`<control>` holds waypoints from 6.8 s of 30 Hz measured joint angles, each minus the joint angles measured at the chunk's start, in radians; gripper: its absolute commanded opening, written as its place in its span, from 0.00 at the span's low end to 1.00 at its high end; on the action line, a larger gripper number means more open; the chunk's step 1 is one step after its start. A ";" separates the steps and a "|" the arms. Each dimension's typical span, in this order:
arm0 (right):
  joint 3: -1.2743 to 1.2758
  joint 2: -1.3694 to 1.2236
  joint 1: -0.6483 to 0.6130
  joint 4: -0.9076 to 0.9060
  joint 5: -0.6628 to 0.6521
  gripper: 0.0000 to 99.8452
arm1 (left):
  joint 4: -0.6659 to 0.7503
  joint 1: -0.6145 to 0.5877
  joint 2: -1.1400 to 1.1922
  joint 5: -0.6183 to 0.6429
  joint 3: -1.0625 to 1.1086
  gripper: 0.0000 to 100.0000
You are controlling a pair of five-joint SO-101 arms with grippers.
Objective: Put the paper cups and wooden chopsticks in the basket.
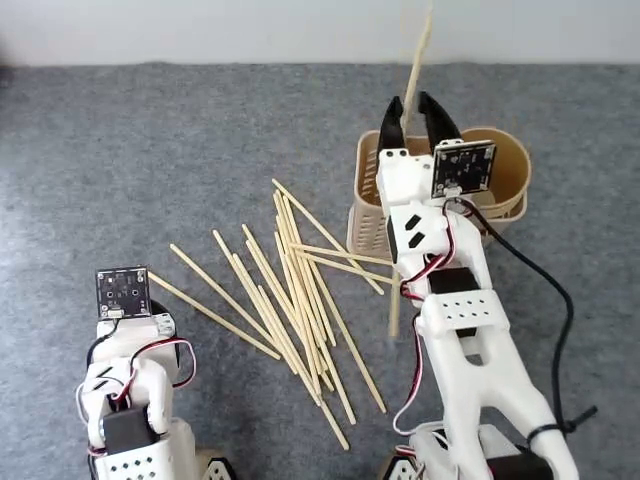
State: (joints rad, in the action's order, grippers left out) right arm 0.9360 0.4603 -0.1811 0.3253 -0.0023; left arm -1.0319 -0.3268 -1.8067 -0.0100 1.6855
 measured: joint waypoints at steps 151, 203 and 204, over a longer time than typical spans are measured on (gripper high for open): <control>-0.643 0.255 -0.118 -0.907 -0.009 0.01 | 0.000 0.000 0.000 0.000 0.000 0.02; -0.212 -0.083 0.023 -0.230 -0.020 0.15 | 0.000 0.000 0.000 0.000 0.000 0.02; -0.210 -0.058 0.018 -0.284 -0.020 0.19 | 0.000 0.000 0.000 0.000 0.000 0.02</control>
State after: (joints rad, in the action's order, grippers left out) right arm 0.7258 0.4020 -0.1626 0.0414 -0.0222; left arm -1.0319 -0.3268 -1.8067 -0.0100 1.6855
